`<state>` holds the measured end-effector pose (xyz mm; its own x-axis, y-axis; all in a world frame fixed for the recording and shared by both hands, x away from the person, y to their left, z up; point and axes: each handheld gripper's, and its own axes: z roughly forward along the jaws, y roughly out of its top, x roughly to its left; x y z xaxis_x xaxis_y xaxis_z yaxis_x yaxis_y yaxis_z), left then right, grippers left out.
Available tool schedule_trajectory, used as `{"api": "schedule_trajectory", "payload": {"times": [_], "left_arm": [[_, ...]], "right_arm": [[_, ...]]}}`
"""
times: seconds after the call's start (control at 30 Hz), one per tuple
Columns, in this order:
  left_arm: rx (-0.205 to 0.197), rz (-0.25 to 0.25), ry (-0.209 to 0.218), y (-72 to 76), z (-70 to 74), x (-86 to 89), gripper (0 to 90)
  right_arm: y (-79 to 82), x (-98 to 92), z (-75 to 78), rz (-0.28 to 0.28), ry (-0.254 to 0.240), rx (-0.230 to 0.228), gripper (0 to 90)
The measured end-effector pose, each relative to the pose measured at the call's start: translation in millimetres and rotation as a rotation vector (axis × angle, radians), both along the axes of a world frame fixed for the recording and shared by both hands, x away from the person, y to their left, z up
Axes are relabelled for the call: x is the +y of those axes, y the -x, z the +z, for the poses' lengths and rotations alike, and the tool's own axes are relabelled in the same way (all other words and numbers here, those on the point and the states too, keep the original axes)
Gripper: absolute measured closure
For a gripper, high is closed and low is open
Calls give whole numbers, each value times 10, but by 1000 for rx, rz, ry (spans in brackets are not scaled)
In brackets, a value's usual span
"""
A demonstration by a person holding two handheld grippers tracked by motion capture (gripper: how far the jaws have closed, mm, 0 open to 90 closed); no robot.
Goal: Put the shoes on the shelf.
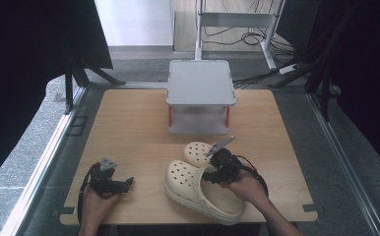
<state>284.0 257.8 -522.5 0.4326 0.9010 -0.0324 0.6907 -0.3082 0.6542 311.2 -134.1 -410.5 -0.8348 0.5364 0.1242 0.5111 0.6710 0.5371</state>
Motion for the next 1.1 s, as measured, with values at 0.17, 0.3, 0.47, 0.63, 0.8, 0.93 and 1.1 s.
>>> {"api": "schedule_trajectory", "payload": {"times": [0.17, 0.3, 0.47, 0.63, 0.8, 0.93, 1.1], "left_arm": [[0, 0, 0, 0, 0, 0, 0], [0, 1, 1, 0, 0, -1, 0], [0, 1, 2, 0, 0, -1, 0], [0, 1, 1, 0, 0, -1, 0], [-1, 3, 3, 0, -1, -2, 0], [-2, 1, 1, -2, -1, -1, 0], [-2, 1, 1, -2, -1, -1, 0]], "right_arm": [[-40, -21, 130, -6, -9, -9, 654], [-69, -36, 232, -15, -9, -19, 654], [-126, -80, 389, -31, -16, -31, 655], [-177, -117, 502, -61, -21, -38, 655], [-234, -157, 664, -84, -24, -40, 655], [-274, -183, 785, -104, -29, -47, 655], [-328, -196, 949, -121, -27, -61, 654]]}}
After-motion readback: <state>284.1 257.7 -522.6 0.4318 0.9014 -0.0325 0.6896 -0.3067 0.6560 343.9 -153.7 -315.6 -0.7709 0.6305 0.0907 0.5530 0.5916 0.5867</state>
